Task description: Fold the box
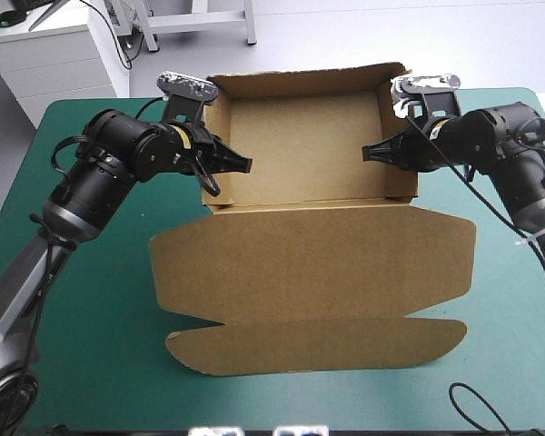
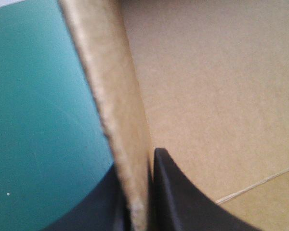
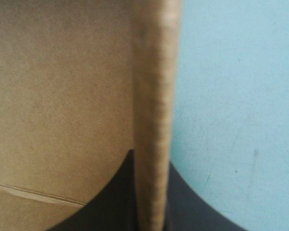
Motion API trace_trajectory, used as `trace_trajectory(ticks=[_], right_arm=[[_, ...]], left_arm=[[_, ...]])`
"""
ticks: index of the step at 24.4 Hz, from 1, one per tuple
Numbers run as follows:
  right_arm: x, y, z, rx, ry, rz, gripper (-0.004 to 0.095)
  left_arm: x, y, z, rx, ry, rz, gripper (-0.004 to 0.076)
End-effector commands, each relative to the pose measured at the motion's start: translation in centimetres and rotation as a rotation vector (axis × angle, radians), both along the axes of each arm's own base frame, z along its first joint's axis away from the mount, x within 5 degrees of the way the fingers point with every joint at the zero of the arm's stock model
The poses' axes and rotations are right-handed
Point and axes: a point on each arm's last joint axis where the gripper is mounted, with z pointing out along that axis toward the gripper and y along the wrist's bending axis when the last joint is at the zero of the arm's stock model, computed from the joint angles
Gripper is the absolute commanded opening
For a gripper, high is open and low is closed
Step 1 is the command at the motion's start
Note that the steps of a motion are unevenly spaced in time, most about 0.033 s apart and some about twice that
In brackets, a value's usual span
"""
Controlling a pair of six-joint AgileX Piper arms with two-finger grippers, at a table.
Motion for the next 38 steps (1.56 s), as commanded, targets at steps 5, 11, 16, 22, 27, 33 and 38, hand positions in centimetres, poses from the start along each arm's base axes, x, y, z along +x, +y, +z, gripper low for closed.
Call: trace_trajectory(ticks=[5,11,16,22,27,33,38], right_arm=[[1.0,0.4,-0.9,-0.044,0.045,0.048,-0.0013],[3.3,1.1,-4.7,-0.082,0.191,0.064,-0.0014],[5.2,1.6,-8.1,-0.112,0.295,0.081,-0.0014],[7.3,2.2,-13.0,-0.146,0.437,0.086,-0.0014],[7.3,2.1,-13.6,-0.168,0.467,0.112,0.0049],[6.9,2.4,-13.2,-0.136,0.479,0.14,0.0755],[6.3,2.3,-11.6,-0.122,0.433,0.139,0.0815]], left_arm=[[1.2,-0.9,-1.1,0.087,0.01,-0.067,0.0046],[3.3,-1.7,-4.8,0.226,0.104,-0.094,0.0046],[4.9,-2.2,-7.8,0.333,0.17,-0.107,0.0046],[6.9,-1.7,-11.7,0.392,0.295,-0.134,0.0062],[7.7,0.3,-12.2,0.344,0.371,-0.109,0.0315],[6.9,1.1,-9.7,0.315,0.321,-0.093,0.0426],[6.2,1.5,-8.1,0.298,0.271,-0.094,0.044]])
